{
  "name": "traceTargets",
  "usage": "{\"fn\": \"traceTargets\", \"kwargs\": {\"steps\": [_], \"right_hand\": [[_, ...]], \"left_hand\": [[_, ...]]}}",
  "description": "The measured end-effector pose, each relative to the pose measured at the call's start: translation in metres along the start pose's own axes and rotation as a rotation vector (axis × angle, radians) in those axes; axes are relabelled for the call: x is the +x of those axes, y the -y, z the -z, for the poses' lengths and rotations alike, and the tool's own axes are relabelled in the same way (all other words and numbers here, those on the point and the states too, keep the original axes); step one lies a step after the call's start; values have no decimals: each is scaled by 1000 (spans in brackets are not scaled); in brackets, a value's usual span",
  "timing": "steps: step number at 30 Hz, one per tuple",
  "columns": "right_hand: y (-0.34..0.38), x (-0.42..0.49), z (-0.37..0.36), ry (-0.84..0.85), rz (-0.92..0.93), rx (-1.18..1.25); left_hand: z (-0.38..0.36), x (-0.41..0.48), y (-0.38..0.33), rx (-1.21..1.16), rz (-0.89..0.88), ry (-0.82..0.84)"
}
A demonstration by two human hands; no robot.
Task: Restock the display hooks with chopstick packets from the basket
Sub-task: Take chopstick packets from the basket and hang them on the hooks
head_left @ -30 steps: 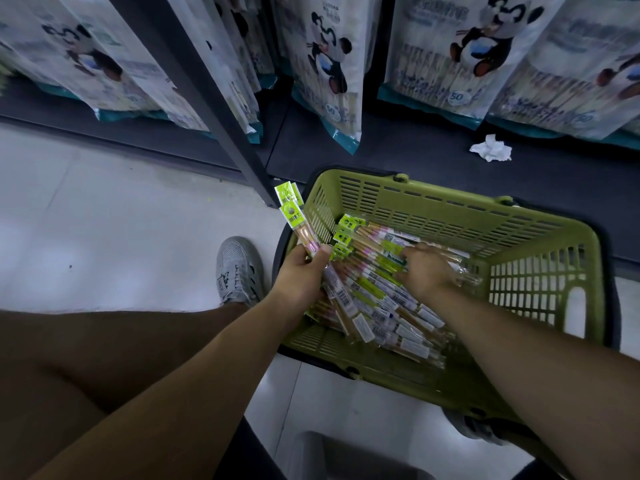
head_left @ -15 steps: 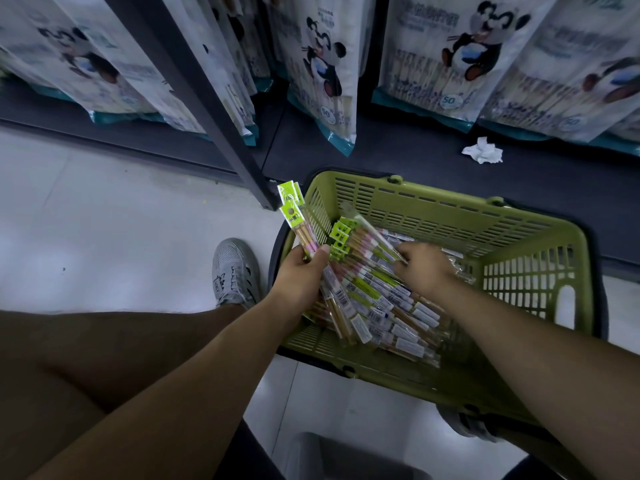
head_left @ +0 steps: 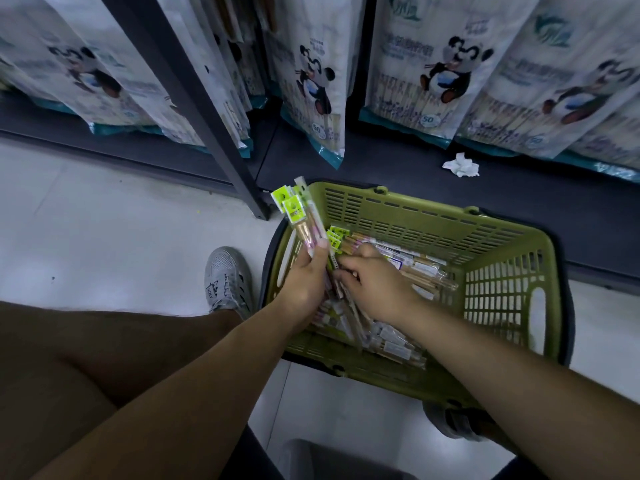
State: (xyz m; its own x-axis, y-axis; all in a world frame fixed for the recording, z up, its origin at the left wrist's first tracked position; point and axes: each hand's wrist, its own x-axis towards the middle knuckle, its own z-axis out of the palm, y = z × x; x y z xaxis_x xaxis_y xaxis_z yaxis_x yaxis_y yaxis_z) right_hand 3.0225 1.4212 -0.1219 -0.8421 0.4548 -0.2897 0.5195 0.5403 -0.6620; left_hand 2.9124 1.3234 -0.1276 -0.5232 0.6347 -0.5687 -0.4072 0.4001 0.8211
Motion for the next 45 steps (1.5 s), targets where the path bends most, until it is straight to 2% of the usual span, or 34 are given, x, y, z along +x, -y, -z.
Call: {"fn": "traceTargets", "kwargs": {"steps": [2, 4, 6, 8, 10, 12, 14, 19, 24, 30, 41, 45], "right_hand": [[0, -2, -2, -24, 5, -132], [-1, -2, -2, -44, 23, -165], [-9, 1, -2, -59, 22, -37], [-27, 7, 0, -108, -54, 108], [-55, 14, 3, -131, -188, 70], [-85, 22, 5, -27, -314, -82], [-105, 29, 4, 84, -365, -169], [-116, 48, -9, 170, -372, -340], [-113, 44, -26, 27, -330, -508], [-123, 49, -24, 91, -414, -341], [-116, 54, -18, 159, -384, -472], [-112, 52, -15, 114, -355, -473]], "left_hand": [[1, 0, 3, 46, -49, 18], [0, -1, 2, 56, -47, 16], [2, 1, 1, 45, -39, -5], [7, 5, 1, 9, -22, -45], [12, 7, -1, -35, 19, -63], [15, 9, 0, -46, 55, -56], [15, 11, 2, -50, 58, -60], [19, 12, 7, -25, 71, -79], [18, 15, 9, -11, 64, -78], [18, 16, 10, -31, 65, -59], [17, 18, 13, -6, 49, -43], [17, 19, 14, -7, 59, -43]]}}
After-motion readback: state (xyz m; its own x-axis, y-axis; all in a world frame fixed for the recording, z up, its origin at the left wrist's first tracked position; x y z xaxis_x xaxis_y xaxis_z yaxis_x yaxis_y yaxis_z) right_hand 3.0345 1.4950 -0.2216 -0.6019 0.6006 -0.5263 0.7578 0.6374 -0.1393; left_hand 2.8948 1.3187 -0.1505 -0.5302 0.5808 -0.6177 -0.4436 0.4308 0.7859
